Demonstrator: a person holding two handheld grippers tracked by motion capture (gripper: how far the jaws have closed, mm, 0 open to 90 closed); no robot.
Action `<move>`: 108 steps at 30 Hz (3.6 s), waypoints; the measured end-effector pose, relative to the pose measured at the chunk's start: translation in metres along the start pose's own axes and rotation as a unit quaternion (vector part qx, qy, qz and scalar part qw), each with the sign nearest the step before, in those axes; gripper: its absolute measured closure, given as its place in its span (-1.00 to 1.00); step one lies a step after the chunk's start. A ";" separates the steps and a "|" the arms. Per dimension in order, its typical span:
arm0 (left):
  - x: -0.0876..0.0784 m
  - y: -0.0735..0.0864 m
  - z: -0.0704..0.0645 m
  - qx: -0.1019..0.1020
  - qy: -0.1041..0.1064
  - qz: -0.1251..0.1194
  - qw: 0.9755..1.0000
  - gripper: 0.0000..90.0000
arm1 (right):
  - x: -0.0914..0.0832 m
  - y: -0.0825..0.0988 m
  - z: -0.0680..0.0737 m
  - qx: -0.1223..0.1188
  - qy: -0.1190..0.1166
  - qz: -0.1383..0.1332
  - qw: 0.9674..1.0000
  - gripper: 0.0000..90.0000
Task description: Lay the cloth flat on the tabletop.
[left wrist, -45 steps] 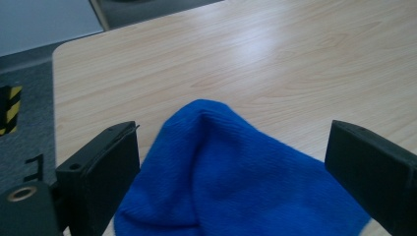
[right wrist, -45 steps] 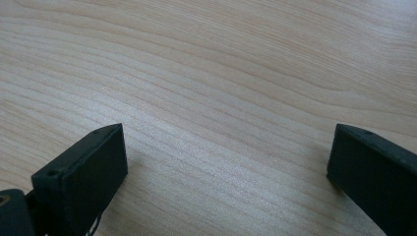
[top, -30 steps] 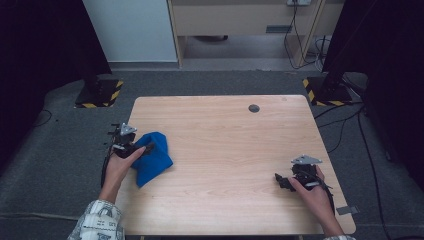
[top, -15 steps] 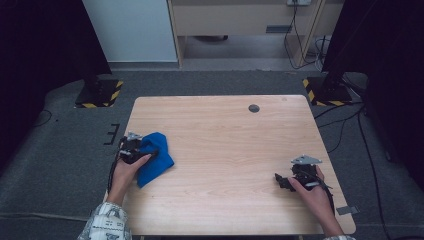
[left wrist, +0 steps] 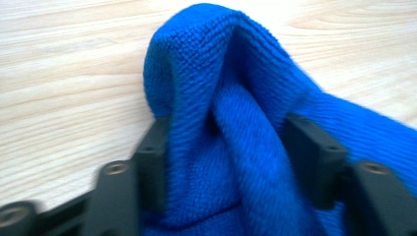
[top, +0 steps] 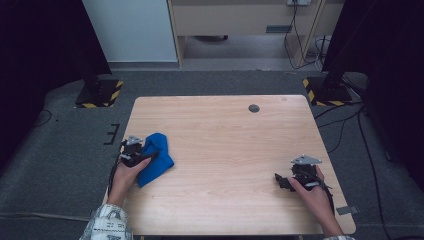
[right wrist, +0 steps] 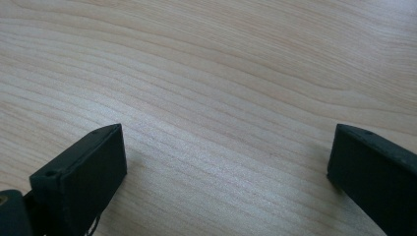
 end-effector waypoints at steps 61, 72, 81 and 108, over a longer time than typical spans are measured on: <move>-0.014 -0.067 -0.129 0.096 0.071 -0.082 0.989 0.52 | 0.000 0.000 0.000 0.001 -0.002 0.001 1.000 -0.98; 0.007 -0.076 -0.177 0.132 0.100 -0.071 0.984 0.52 | 0.000 0.000 0.000 0.001 -0.001 0.001 1.000 -0.98; 0.026 -0.080 -0.214 0.156 0.120 -0.055 0.979 0.52 | 0.000 0.000 0.000 0.001 -0.001 0.001 1.000 -0.98; 0.084 -0.057 -0.245 0.183 0.115 0.012 0.976 0.48 | 0.000 0.000 0.000 0.001 -0.001 0.001 1.000 -0.98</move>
Point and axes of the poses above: each handheld gripper's, and its own axes: x roughly forward along the jaws, y roughly out of its underside, z roughly to its left, the point moved 2 cm from there along x, roughly forward along the jaws, and after that the axes turned 3 degrees about -z, right-handed, at the moved point
